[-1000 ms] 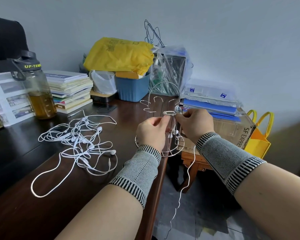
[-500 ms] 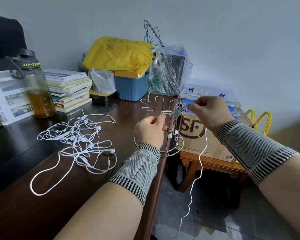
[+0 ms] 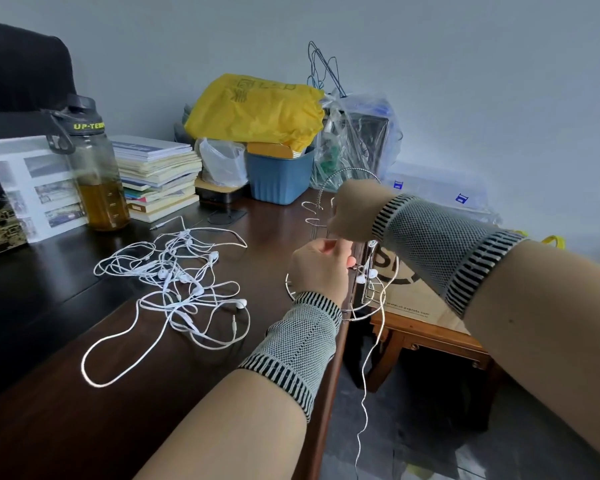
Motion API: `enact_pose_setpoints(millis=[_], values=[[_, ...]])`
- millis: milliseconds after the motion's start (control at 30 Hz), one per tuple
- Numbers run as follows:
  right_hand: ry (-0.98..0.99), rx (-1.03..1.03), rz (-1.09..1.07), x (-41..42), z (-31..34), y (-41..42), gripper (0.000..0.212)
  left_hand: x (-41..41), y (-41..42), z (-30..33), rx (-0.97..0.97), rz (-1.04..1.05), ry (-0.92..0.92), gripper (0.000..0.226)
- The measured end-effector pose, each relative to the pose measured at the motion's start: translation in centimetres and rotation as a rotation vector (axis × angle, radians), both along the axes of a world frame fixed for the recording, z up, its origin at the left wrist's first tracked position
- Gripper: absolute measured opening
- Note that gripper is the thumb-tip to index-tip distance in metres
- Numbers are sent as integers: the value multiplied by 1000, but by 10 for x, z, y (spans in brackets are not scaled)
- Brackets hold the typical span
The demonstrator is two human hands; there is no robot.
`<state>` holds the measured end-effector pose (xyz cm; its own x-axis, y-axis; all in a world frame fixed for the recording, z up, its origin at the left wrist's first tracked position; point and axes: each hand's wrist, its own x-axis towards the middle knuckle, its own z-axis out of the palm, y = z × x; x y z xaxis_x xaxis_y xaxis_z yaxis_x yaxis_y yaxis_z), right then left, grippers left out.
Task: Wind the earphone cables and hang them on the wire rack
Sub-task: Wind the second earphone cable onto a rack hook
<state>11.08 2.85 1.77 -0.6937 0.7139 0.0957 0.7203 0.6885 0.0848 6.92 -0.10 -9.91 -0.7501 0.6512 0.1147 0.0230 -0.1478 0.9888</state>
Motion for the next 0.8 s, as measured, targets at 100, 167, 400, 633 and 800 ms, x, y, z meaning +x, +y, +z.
enact_pose_setpoints(millis=[100, 167, 400, 633, 800], values=[[-181, 168, 75, 0, 0, -19, 13, -3, 1, 2, -67, -5, 99, 10], [-207, 246, 117, 7, 0, -32, 10, -3, -1, 4, -138, 20, 176, 19], [171, 246, 180, 44, -47, -28, 17, -2, 2, -3, -14, -2, -16, 13], [610, -148, 35, 79, -69, 4, 17, 0, -2, -4, -16, 22, 68, 11], [875, -539, -36, 86, -73, 19, 27, 2, -5, -2, -9, 0, 78, 10]])
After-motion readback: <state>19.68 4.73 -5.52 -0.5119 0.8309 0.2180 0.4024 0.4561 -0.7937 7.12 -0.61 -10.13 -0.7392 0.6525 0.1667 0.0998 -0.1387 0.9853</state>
